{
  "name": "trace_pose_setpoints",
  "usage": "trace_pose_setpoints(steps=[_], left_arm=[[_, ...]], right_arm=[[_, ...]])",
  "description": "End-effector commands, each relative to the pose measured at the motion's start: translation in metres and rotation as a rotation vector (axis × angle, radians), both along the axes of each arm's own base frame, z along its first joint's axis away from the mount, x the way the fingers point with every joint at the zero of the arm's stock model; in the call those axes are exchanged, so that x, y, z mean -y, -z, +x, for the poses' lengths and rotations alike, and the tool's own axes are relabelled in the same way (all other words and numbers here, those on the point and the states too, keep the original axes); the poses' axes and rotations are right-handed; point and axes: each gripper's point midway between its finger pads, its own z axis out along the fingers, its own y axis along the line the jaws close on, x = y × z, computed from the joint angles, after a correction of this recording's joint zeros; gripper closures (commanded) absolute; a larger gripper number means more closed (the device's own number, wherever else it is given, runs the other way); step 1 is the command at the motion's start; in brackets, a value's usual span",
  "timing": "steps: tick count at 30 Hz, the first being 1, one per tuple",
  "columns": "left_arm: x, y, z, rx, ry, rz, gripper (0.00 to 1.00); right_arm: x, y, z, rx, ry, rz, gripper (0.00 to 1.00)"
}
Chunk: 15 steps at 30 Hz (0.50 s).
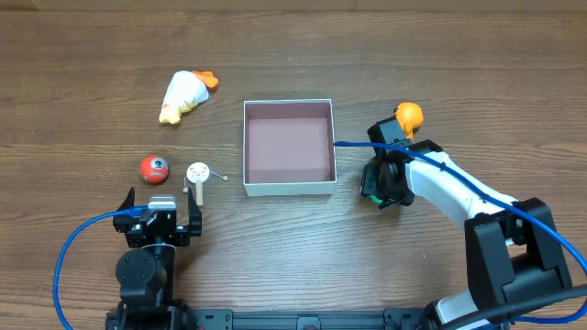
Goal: Pack container
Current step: 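Close the right gripper on the green round toy and lift it, then carry the green toy into the box and release it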
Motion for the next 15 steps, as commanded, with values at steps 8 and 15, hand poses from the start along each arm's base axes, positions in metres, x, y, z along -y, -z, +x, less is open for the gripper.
trace_pose_setpoints(steps=[8, 15], left_arm=[[0.002, -0.001, 0.000, 0.007, 0.016, 0.016, 0.00], [0.002, -0.001, 0.000, 0.007, 0.016, 0.016, 0.00]], right_arm=[[0.009, -0.008, 0.001, -0.021, -0.001, -0.068, 0.53], [0.003, -0.050, 0.033, 0.038, -0.053, -0.080, 0.53]])
